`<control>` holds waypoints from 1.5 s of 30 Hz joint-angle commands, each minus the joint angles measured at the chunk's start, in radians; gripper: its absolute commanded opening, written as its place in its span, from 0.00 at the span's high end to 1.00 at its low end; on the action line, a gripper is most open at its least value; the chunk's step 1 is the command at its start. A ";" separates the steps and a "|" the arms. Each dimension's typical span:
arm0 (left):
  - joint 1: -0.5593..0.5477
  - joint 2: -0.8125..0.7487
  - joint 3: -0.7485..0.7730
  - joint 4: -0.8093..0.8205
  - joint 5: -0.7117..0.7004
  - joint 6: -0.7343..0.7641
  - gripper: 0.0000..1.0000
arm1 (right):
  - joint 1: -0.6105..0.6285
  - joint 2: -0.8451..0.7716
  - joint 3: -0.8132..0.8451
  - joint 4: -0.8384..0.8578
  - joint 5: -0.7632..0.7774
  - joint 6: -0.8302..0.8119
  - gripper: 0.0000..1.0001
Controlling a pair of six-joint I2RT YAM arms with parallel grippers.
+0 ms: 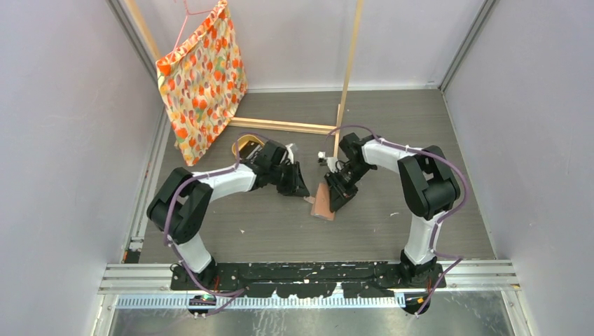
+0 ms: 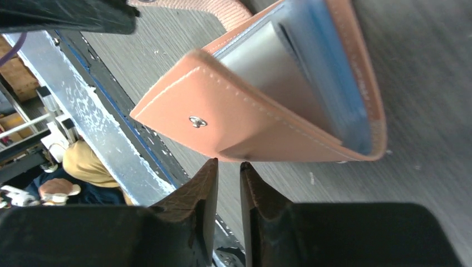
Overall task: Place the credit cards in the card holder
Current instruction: Close the card holder at the center of the board.
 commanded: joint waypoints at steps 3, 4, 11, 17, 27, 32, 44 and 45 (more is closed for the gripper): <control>0.032 -0.244 -0.011 0.012 -0.117 0.110 0.60 | -0.069 -0.150 0.092 -0.049 -0.068 -0.262 0.62; 0.035 -0.273 -0.020 0.004 -0.141 0.137 0.58 | -0.075 -0.162 0.109 -0.065 -0.078 -0.304 0.56; 0.036 -0.607 -0.176 0.028 -0.188 0.244 0.51 | -0.079 -0.134 0.210 -0.331 -0.150 -1.085 0.00; 0.036 -0.835 -0.553 0.395 -0.166 0.104 0.20 | -0.068 0.130 0.515 -0.600 -0.150 -1.286 0.01; 0.036 -1.075 -0.721 0.379 -0.194 -0.071 0.15 | -0.005 0.219 0.513 -0.441 -0.075 -1.079 0.25; 0.036 -1.086 -0.741 0.383 -0.167 -0.141 0.22 | 0.011 0.167 0.435 -0.317 -0.043 -0.918 0.57; -0.063 -0.892 -0.755 0.642 -0.171 -0.115 0.25 | 0.020 -0.200 -0.005 0.058 0.079 -0.334 0.97; -0.078 -0.855 -0.748 0.671 -0.175 -0.096 0.25 | 0.020 -0.231 -0.039 0.080 0.102 -0.287 0.95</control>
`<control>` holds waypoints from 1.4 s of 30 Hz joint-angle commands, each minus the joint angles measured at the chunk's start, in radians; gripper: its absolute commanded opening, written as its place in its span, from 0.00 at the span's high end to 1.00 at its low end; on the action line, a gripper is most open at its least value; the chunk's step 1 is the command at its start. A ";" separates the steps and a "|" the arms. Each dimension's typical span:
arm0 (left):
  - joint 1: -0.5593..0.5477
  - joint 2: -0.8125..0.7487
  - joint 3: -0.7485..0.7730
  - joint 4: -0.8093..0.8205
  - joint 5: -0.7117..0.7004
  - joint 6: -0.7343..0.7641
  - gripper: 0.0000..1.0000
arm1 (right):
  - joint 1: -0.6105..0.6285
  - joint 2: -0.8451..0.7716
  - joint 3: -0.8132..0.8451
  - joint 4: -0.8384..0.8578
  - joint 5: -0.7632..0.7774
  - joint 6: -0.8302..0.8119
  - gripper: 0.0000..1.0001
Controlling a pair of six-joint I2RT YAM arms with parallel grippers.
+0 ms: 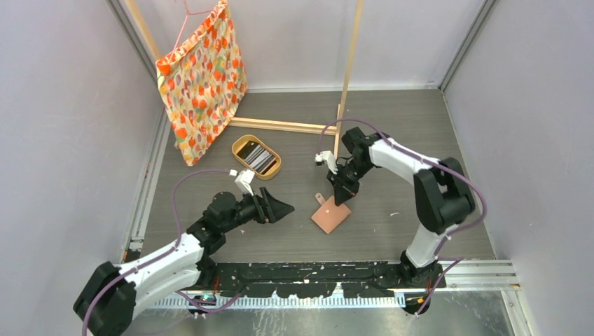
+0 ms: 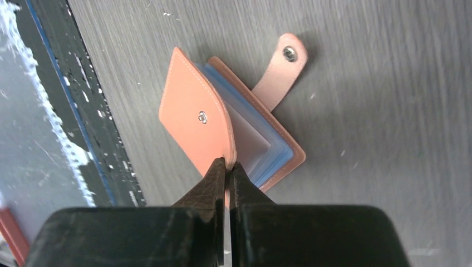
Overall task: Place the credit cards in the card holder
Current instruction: Close the card holder at the center of the board.
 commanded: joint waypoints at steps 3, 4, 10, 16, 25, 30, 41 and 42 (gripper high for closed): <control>-0.114 0.202 0.034 0.282 -0.007 0.094 0.25 | 0.007 -0.187 -0.159 0.146 0.110 0.329 0.78; -0.118 0.241 0.040 0.308 -0.005 0.095 0.25 | 0.006 -0.185 -0.164 0.128 0.114 0.331 0.71; -0.162 0.420 0.086 0.403 0.001 0.088 0.27 | -0.097 -0.222 -0.110 0.004 0.074 0.283 0.49; -0.227 0.524 0.090 0.534 -0.010 0.141 0.27 | -0.163 -0.311 -0.025 -0.123 -0.190 -0.185 0.01; -0.230 0.730 0.058 0.766 -0.005 0.079 0.38 | -0.038 0.102 0.314 -0.242 -0.199 -0.307 0.14; -0.229 0.763 0.004 0.853 -0.038 0.031 0.44 | -0.023 0.236 0.410 -0.287 -0.119 -0.395 0.18; -0.229 0.389 -0.022 0.421 -0.203 0.120 0.41 | 0.033 0.348 0.510 -0.335 -0.057 -0.441 0.28; -0.229 0.370 -0.027 0.405 -0.212 0.120 0.41 | 0.038 0.359 0.518 -0.341 -0.056 -0.442 0.29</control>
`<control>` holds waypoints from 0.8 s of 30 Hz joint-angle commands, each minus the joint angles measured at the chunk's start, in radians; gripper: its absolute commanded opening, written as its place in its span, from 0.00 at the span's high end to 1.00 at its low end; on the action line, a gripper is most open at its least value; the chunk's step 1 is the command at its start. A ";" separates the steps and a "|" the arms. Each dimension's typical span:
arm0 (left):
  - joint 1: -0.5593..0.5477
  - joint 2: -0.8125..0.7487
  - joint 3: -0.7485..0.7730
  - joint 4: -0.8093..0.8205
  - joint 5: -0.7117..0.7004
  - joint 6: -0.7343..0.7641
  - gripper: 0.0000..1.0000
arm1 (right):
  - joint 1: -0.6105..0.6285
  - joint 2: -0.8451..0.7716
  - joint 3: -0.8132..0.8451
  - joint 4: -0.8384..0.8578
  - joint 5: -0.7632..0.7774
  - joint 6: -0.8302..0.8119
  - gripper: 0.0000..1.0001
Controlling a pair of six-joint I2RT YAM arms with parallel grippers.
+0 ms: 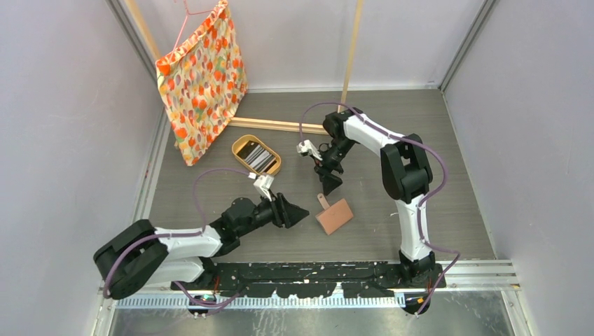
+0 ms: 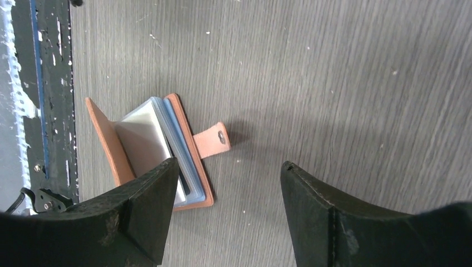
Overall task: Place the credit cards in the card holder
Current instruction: Close the card holder at the center of the board.
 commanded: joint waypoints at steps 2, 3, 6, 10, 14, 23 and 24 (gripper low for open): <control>-0.001 -0.094 -0.029 -0.112 -0.089 0.043 0.41 | 0.026 0.042 0.066 -0.040 0.008 -0.026 0.31; -0.001 -0.093 -0.032 -0.106 -0.088 0.042 0.42 | 0.031 0.051 0.073 -0.046 0.009 -0.026 0.33; -0.001 -0.076 -0.037 -0.075 -0.087 0.037 0.42 | 0.041 0.073 0.091 -0.071 0.019 -0.036 0.37; -0.001 -0.054 -0.036 -0.060 -0.081 0.034 0.43 | 0.044 0.110 0.135 -0.131 0.019 -0.064 0.47; -0.001 -0.053 -0.037 -0.061 -0.081 0.034 0.43 | 0.050 0.126 0.155 -0.160 0.020 -0.078 0.53; -0.001 -0.041 -0.034 -0.059 -0.077 0.031 0.43 | 0.061 0.153 0.179 -0.208 0.026 -0.109 0.62; -0.001 -0.039 -0.032 -0.058 -0.076 0.031 0.43 | 0.063 0.154 0.178 -0.205 0.028 -0.105 0.62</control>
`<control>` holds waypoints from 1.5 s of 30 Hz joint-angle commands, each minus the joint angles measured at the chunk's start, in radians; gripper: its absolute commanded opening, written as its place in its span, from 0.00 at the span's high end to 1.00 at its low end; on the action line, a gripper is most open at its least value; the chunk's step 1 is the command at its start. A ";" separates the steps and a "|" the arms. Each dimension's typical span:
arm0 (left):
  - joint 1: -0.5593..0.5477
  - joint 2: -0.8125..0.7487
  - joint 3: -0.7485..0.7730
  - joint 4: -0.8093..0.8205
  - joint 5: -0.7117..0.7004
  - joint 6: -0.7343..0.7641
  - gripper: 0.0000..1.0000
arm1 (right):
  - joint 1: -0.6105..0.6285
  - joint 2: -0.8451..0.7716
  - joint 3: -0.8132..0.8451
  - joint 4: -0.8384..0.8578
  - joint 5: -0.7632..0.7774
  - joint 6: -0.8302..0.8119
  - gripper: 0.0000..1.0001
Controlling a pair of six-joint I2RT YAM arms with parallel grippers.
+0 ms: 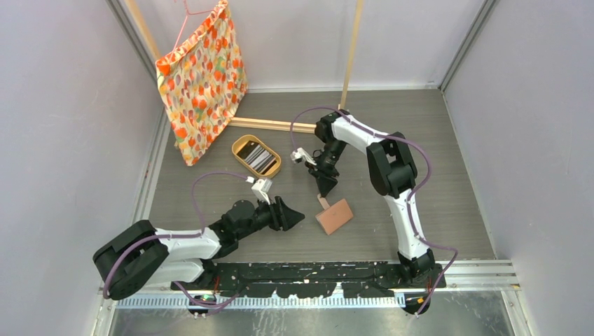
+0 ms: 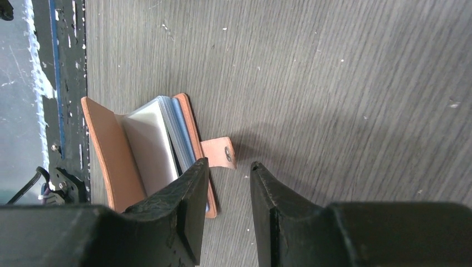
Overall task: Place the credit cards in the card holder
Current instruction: Close the card holder at the center of the board.
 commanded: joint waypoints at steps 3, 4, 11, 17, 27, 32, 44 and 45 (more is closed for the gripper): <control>-0.001 0.017 0.005 0.030 -0.005 0.021 0.43 | 0.017 0.009 0.034 -0.030 0.008 -0.014 0.62; -0.001 0.019 0.005 0.030 -0.005 0.020 0.43 | 0.019 0.008 0.032 -0.025 0.009 -0.012 0.61; -0.001 0.023 0.005 0.032 -0.006 0.020 0.43 | 0.027 0.016 0.036 -0.029 0.008 -0.010 0.65; -0.001 0.031 0.008 0.038 0.003 0.020 0.43 | 0.030 0.023 0.053 -0.051 0.010 -0.023 0.75; -0.001 0.162 0.101 0.074 0.201 0.030 0.37 | 0.028 0.001 0.072 -0.075 0.012 -0.028 0.96; -0.001 0.268 0.146 0.132 0.246 -0.017 0.36 | 0.029 -0.020 0.065 -0.076 0.005 -0.022 0.99; -0.034 0.507 0.231 0.342 0.291 -0.107 0.43 | 0.029 -0.053 0.041 -0.072 -0.014 -0.010 0.99; -0.034 0.522 0.240 0.345 0.288 -0.113 0.47 | 0.028 -0.056 0.040 -0.072 -0.016 -0.009 0.99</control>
